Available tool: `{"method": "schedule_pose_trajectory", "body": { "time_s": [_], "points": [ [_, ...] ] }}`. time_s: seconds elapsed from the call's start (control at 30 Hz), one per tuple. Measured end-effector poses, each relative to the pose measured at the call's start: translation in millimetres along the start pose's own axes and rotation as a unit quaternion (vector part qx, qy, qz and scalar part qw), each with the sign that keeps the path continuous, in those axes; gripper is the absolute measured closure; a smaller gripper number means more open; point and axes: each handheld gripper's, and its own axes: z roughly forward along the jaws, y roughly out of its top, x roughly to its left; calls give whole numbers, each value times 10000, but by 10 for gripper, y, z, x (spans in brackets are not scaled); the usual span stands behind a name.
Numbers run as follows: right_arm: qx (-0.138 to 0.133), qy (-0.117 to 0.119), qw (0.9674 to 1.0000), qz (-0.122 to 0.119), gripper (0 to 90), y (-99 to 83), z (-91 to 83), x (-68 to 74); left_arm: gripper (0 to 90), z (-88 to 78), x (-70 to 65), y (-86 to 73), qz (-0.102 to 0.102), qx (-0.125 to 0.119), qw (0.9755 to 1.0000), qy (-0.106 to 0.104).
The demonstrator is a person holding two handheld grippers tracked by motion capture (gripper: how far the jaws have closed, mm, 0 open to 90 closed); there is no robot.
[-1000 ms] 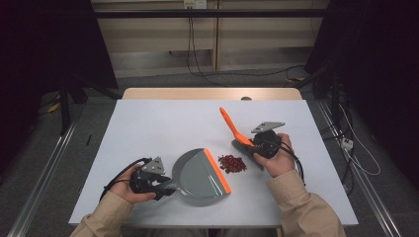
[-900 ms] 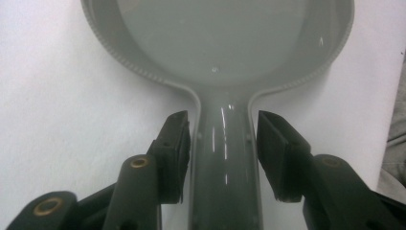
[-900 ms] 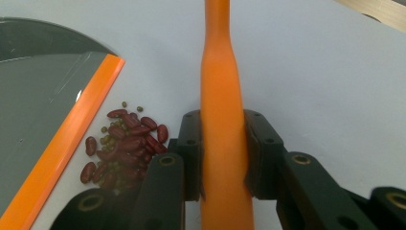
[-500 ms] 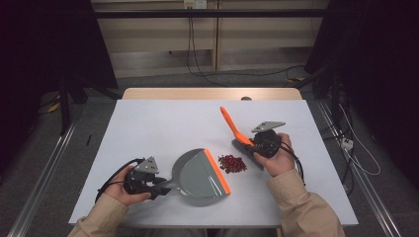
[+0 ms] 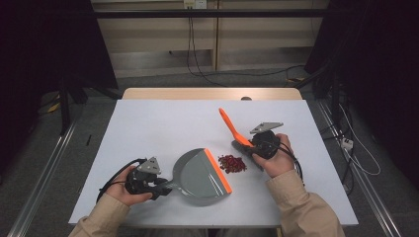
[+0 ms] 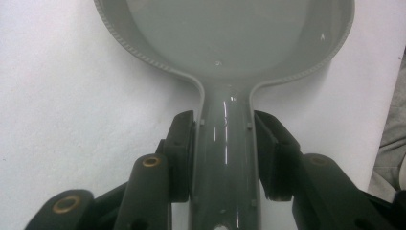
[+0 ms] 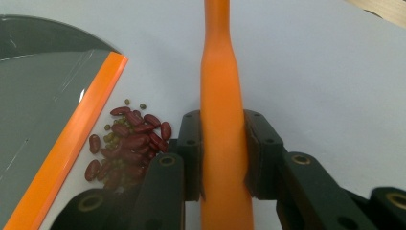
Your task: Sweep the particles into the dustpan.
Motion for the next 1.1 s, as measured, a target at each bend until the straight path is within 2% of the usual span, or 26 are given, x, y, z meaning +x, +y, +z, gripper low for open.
{"method": "schedule_pose_trajectory", "body": {
  "time_s": [0.5,0.87,1.1],
  "points": [
    [30,-123,9999,-70,714,-16,-14,170,623,31,-16,73,40,76,10000,10],
    [20,-133,9999,43,712,-26,-18,253,623,58,-18,112,42,141,9999,-34],
    [-25,-134,9996,242,712,-28,-16,293,623,66,-17,123,37,155,9998,-71]
  ]
}}
